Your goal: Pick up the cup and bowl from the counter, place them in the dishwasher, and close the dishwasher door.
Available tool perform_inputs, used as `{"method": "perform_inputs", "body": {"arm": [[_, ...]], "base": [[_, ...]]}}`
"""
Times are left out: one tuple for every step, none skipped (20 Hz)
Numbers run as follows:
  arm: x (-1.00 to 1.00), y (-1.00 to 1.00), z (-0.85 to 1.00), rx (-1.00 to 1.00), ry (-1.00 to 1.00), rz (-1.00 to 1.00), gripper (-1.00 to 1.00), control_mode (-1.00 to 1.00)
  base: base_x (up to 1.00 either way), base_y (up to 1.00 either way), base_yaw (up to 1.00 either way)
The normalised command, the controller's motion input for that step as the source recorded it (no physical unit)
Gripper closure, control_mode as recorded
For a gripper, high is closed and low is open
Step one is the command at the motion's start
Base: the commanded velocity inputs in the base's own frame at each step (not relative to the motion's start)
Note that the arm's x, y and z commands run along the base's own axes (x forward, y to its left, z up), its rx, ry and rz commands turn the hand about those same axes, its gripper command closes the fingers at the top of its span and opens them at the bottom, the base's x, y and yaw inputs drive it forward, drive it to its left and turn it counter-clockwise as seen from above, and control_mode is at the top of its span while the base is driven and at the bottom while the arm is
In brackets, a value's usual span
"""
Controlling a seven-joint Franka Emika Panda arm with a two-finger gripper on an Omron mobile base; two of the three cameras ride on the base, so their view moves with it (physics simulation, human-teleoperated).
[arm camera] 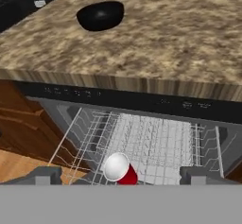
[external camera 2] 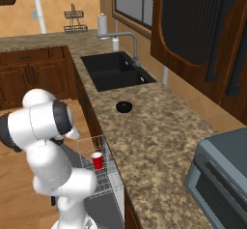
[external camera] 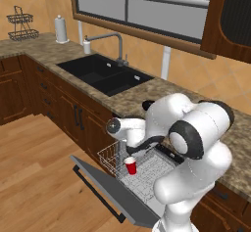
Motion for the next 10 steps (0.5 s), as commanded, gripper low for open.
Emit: {"method": "perform_inputs", "body": {"arm": [[-0.26, -0.02, 0.86, 0.25, -0.22, 0.0, -1.0, -1.0], [-0.26, -0.04, 0.8, 0.27, -0.23, 0.0, -1.0, -1.0], [-0.31, -0.03, 0.71, 0.29, -0.24, 0.0, -1.0, -1.0], [-0.29, -0.04, 0.67, 0.32, -0.21, 0.0, -1.0, -1.0], [-0.3, 0.0, 0.71, 0.33, -0.17, 0.0, -1.0, -1.0], [-0.31, 0.0, 0.76, 0.34, -0.15, 0.0, -1.0, -1.0], [-0.36, 0.0, 0.82, 0.35, -0.12, 0.0, -1.0, -1.0], [-0.41, -0.05, 0.82, 0.33, -0.1, 0.0, -1.0, -1.0], [-0.36, -0.06, 0.91, 0.33, -0.07, 0.0, -1.0, -1.0], [-0.24, 0.0, 0.99, 0.33, 0.0, 0.0, -1.0, -1.0]], "base": [[0.0, 0.0, 0.0], [0.0, 0.0, 0.0], [0.0, 0.0, 0.0], [0.0, 0.0, 0.0], [0.0, 0.0, 0.0], [0.0, 0.0, 0.0], [0.0, 0.0, 0.0], [0.0, 0.0, 0.0], [0.0, 0.0, 0.0], [0.0, 0.0, 0.0]]}}
